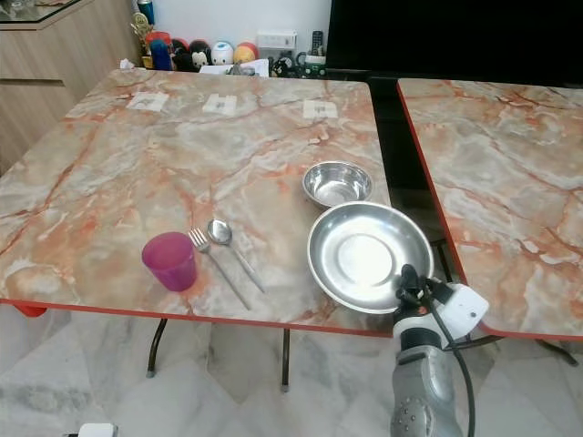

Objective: Setting the table

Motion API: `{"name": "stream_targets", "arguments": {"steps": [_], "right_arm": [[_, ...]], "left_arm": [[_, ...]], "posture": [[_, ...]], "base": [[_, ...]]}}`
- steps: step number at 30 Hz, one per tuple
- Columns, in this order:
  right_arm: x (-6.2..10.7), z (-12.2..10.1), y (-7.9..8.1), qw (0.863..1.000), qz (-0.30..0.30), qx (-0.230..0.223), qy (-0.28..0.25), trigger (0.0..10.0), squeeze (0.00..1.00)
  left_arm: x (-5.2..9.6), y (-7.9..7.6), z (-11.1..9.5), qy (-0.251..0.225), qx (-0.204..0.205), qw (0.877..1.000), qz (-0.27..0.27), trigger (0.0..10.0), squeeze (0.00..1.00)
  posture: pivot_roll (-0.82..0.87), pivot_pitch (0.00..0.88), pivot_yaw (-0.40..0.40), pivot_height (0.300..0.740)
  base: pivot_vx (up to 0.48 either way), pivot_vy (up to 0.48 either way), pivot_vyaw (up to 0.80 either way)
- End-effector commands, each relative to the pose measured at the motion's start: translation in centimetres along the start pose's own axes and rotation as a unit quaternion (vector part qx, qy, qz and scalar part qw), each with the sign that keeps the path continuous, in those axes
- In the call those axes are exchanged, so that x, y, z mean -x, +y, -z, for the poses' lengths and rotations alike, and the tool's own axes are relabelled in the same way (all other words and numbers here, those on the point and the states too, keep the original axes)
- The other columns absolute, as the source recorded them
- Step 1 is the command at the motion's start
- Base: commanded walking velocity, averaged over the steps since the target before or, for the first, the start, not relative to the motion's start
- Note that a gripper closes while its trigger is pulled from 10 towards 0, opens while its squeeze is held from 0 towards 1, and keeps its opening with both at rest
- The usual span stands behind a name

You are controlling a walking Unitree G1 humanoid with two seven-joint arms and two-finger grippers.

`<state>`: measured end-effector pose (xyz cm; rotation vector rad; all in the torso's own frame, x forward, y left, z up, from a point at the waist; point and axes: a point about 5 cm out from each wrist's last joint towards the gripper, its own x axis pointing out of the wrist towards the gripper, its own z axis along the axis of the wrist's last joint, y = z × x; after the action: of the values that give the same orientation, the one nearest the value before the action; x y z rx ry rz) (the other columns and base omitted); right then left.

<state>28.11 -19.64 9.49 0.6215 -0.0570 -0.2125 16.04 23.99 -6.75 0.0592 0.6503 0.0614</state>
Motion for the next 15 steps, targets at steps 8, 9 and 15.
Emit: {"name": "stream_targets", "arguments": {"steps": [8, 9, 15], "right_arm": [[1.0, 0.0, 0.4, 1.000, -0.011, -0.005, -0.017, 10.0, 0.00], [1.0, 0.0, 0.4, 1.000, -0.012, -0.005, -0.017, 10.0, 0.00], [0.7, -0.5, 1.0, 0.999, -0.028, -0.002, -0.030, 10.0, 0.00]], "left_arm": [[0.5, 0.3, 1.5, 0.039, 0.023, 0.999, -0.027, 10.0, 0.00], [0.6, 0.4, 1.5, 0.041, 0.025, 0.998, -0.030, 10.0, 0.00], [0.9, 0.9, 2.2, 0.062, 0.022, 0.997, -0.045, 10.0, 0.00]], "posture": [[0.04, 0.102, -0.032, 0.740], [0.04, 0.102, -0.032, 0.740], [0.03, 0.086, -0.031, 0.740]], "base": [[0.000, 0.000, 0.00], [0.000, 0.000, 0.00], [0.000, 0.000, 0.00]]}}
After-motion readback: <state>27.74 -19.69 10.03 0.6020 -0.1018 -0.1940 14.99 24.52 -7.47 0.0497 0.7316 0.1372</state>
